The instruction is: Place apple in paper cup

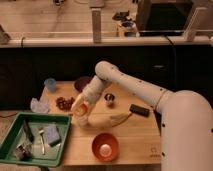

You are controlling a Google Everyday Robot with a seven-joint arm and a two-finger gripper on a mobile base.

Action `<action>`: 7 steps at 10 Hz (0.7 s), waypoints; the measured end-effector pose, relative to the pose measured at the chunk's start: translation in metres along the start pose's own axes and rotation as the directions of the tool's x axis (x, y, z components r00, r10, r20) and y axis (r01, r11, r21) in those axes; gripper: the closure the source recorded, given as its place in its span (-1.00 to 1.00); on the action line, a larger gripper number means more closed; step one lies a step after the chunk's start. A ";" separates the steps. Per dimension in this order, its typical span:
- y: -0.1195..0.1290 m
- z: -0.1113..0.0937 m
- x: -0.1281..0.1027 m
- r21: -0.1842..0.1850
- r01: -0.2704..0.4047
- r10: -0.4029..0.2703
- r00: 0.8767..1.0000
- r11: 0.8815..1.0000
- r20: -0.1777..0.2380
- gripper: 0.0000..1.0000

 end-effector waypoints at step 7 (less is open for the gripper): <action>0.002 -0.013 0.004 -0.025 -0.028 0.027 0.999 0.999 -0.042 -0.60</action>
